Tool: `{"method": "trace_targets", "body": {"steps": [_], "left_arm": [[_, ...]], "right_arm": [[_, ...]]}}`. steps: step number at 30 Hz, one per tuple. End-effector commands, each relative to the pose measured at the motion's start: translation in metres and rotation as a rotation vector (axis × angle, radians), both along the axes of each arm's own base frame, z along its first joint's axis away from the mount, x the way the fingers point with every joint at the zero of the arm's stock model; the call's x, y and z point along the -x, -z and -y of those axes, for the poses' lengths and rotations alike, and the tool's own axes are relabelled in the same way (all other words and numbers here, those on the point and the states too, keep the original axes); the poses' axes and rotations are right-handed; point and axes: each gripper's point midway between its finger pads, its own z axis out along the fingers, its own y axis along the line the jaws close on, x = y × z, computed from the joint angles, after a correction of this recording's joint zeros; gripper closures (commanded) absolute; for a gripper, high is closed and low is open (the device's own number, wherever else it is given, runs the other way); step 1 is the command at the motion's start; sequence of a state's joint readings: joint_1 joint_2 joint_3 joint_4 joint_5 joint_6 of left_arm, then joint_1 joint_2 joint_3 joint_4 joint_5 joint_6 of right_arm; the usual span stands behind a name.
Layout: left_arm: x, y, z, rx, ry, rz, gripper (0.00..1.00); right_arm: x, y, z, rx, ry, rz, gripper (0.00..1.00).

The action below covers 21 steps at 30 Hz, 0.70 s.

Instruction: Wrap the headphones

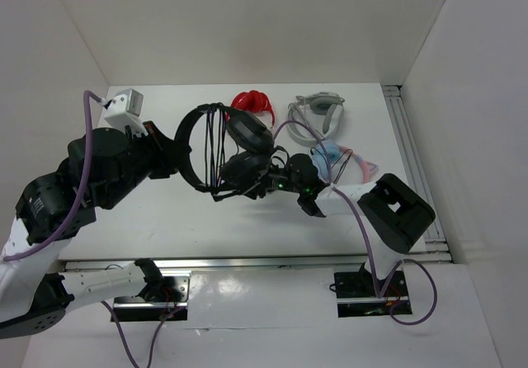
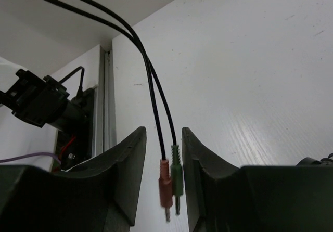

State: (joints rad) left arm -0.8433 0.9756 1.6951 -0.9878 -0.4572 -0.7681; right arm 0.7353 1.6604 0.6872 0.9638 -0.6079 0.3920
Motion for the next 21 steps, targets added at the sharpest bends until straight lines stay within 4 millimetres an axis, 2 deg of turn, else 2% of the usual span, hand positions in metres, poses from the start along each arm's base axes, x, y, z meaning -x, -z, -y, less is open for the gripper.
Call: {"method": "trace_targets", "body": {"steps": [1,4,5,6,8,9,16,18,19,21], "left_arm": [[-0.004,-0.024,0.001,0.107,-0.033,0.052,1.0],[-0.002,-0.024,0.004,0.111,-0.016,0.048,1.0],[-0.002,-0.024,0.004,0.111,-0.016,0.048,1.0],[-0.002,-0.026,0.006,0.12,-0.007,0.052,1.0],[-0.002,-0.023,0.008,0.115,0.002,0.044,1.0],[-0.002,-0.023,0.008,0.115,0.002,0.044,1.0],[-0.002,-0.025,-0.004,0.122,-0.047,0.058,1.0],[-0.005,-0.024,-0.012,0.117,-0.098,0.059,1.0],[-0.007,-0.025,-0.015,0.13,-0.124,0.058,1.0],[-0.013,-0.023,-0.03,0.121,-0.217,0.064,1.0]], "right_arm": [[0.005,-0.007,-0.002,-0.023,-0.023,0.053,0.59],[0.007,-0.006,-0.002,-0.036,-0.033,0.056,0.59],[0.007,-0.006,-0.002,-0.036,-0.033,0.056,0.61],[0.007,-0.008,-0.002,-0.042,-0.033,0.063,0.67],[0.006,-0.007,-0.004,-0.043,-0.033,0.053,0.88],[0.003,-0.009,-0.006,-0.046,-0.033,0.056,0.92],[0.007,-0.003,-0.014,-0.02,-0.053,0.038,0.9],[0.013,0.006,-0.013,-0.003,-0.054,0.03,1.0],[0.013,0.008,-0.012,0.005,-0.055,0.033,1.0],[0.026,0.017,-0.016,0.039,-0.053,0.042,1.0]]}}
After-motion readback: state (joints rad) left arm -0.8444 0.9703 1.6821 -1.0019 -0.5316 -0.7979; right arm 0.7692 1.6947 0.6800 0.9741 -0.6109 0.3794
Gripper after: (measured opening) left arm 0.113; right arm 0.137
